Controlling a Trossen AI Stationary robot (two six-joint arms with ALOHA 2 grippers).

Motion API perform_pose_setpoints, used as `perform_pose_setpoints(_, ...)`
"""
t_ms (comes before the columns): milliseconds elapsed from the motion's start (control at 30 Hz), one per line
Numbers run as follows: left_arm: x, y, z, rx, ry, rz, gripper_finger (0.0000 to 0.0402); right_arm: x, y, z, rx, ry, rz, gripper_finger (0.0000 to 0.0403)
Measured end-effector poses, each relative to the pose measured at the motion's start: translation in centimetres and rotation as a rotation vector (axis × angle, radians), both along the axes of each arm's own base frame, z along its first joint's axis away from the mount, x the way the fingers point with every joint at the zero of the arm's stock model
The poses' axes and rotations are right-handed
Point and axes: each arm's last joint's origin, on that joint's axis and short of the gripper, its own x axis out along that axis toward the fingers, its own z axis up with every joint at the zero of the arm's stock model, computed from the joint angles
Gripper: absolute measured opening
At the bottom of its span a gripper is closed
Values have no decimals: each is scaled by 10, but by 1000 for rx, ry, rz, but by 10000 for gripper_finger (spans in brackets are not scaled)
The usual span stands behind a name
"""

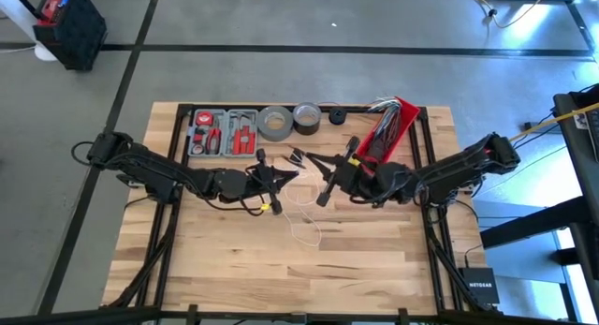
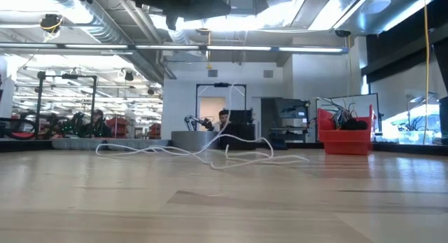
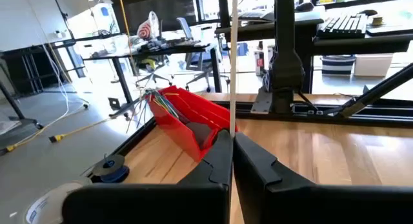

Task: Coil cords
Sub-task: Coil the white wire onto the spool

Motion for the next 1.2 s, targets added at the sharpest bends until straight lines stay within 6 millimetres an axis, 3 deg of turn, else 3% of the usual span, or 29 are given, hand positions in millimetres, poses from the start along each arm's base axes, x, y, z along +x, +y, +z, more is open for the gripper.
perform_pose_setpoints(333, -1, 1, -6, 47, 74, -3, 1, 2, 7, 50, -39, 40, 36, 5)
perform_pose_setpoints(533, -2, 6, -13, 87, 161, 6, 1, -3, 20, 64, -62, 87, 69, 5)
perform_pose_setpoints(833, -27, 7, 1, 125, 242, 70, 1, -9, 33, 27, -25, 366, 75, 5)
perform_pose_setpoints(1000, -48, 11, 15, 59, 253, 113, 1, -4, 34, -11, -13, 568, 45, 5)
perform_pose_setpoints(1200, -69, 8, 32, -16, 203, 104, 1, 5, 30, -50, -31, 687, -3, 5)
